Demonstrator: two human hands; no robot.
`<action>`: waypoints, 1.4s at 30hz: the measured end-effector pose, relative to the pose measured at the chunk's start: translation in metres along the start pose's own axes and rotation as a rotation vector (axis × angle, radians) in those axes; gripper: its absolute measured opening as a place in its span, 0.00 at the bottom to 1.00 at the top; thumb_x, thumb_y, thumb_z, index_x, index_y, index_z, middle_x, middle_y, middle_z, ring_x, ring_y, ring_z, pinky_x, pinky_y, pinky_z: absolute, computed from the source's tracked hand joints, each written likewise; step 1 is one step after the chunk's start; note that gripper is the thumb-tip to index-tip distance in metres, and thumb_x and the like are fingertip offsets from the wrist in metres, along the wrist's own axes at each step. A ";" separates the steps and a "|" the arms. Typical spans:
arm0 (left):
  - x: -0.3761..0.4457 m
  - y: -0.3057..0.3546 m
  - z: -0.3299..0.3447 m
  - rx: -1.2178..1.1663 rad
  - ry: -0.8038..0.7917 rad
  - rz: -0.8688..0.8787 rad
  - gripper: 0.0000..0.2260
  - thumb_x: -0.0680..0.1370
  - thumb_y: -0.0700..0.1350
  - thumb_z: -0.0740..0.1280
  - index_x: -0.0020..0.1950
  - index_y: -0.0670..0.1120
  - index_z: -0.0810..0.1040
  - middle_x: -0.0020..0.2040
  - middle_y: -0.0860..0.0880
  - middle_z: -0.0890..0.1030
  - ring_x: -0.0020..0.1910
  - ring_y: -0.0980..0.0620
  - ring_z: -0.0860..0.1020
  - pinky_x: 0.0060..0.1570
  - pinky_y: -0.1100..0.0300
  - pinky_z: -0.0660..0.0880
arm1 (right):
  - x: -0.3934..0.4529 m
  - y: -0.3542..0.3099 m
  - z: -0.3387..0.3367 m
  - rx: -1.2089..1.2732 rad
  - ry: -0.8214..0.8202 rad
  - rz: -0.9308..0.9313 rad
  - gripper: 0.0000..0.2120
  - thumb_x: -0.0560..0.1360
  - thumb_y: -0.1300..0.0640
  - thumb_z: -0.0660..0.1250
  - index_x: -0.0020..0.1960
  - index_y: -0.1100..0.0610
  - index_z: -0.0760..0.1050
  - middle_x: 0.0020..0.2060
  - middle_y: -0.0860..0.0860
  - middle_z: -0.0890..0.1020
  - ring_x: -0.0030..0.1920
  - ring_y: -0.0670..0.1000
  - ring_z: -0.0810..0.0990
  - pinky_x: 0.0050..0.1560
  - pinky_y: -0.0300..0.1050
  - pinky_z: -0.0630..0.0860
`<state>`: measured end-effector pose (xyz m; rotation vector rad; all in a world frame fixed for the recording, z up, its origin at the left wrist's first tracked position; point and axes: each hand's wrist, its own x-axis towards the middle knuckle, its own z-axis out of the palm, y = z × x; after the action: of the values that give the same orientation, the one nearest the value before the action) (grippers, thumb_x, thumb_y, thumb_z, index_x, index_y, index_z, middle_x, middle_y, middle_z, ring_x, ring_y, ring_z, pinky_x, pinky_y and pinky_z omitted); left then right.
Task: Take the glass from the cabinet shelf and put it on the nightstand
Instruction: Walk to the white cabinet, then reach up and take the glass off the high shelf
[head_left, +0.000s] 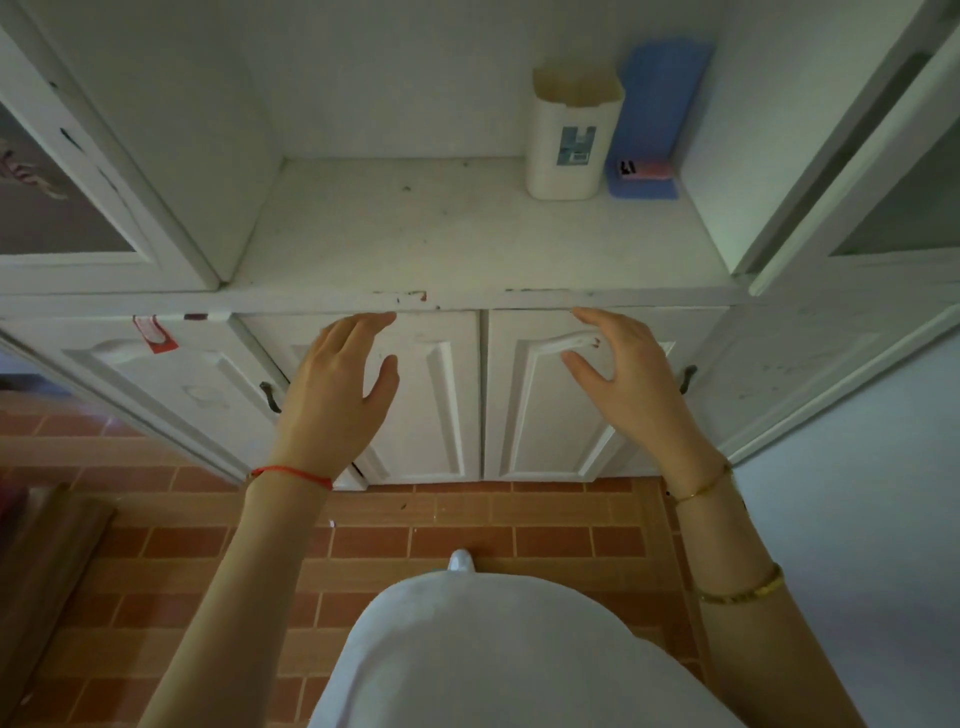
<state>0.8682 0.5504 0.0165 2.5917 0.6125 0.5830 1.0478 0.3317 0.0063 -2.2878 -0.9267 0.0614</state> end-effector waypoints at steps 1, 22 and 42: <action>0.014 -0.003 0.001 0.002 0.004 0.011 0.18 0.79 0.43 0.63 0.70 0.44 0.71 0.66 0.44 0.76 0.67 0.45 0.73 0.66 0.50 0.71 | 0.012 0.000 0.000 -0.002 0.010 -0.001 0.24 0.79 0.52 0.66 0.73 0.56 0.69 0.68 0.53 0.75 0.71 0.52 0.68 0.69 0.39 0.61; 0.170 -0.011 -0.001 -0.059 0.075 0.198 0.18 0.79 0.42 0.63 0.69 0.44 0.72 0.64 0.46 0.77 0.64 0.48 0.74 0.65 0.52 0.73 | 0.141 -0.014 -0.019 -0.014 0.189 -0.059 0.24 0.78 0.51 0.66 0.72 0.56 0.70 0.67 0.52 0.76 0.68 0.50 0.70 0.66 0.38 0.62; 0.274 0.128 -0.149 -0.013 0.585 0.634 0.16 0.80 0.43 0.63 0.67 0.45 0.74 0.63 0.49 0.78 0.64 0.50 0.75 0.62 0.55 0.73 | 0.210 -0.121 -0.216 0.009 0.585 -0.541 0.20 0.78 0.51 0.67 0.69 0.54 0.72 0.63 0.47 0.78 0.65 0.47 0.75 0.67 0.41 0.69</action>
<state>1.0614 0.6253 0.2828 2.5690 -0.0874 1.5635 1.1914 0.4084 0.2870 -1.8043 -1.1622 -0.7861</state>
